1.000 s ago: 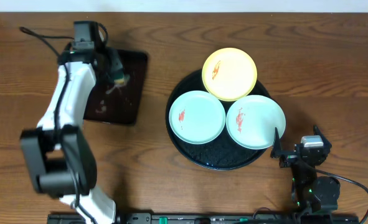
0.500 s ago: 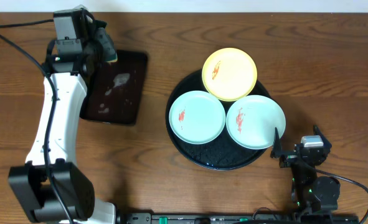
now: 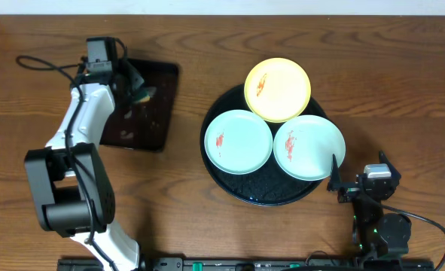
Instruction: Clean dirty plates on tray and stack at the side
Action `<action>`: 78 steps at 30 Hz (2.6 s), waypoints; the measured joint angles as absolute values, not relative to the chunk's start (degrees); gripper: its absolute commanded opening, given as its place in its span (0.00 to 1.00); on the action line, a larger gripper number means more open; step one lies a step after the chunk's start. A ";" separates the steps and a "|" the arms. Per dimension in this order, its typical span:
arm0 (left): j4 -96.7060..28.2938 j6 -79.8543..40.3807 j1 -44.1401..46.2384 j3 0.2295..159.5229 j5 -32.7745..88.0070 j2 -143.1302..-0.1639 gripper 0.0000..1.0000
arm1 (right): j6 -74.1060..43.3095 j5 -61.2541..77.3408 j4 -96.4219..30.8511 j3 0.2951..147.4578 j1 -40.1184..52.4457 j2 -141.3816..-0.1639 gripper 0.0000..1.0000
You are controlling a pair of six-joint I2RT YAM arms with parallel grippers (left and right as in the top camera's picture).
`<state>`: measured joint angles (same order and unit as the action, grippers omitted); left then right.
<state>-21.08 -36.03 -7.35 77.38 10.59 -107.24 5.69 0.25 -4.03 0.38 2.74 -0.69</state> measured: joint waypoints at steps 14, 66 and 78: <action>-22.98 -51.88 -12.78 77.38 37.43 -106.61 0.07 | 5.72 0.25 -4.03 0.38 2.74 -0.69 0.99; -29.67 -74.26 -20.49 77.41 47.57 -106.61 0.08 | 5.69 0.25 -4.03 0.38 2.74 -0.69 0.99; -5.69 -73.10 -17.58 77.58 59.05 -106.43 0.07 | 5.72 0.25 -4.03 0.38 2.74 -0.71 0.99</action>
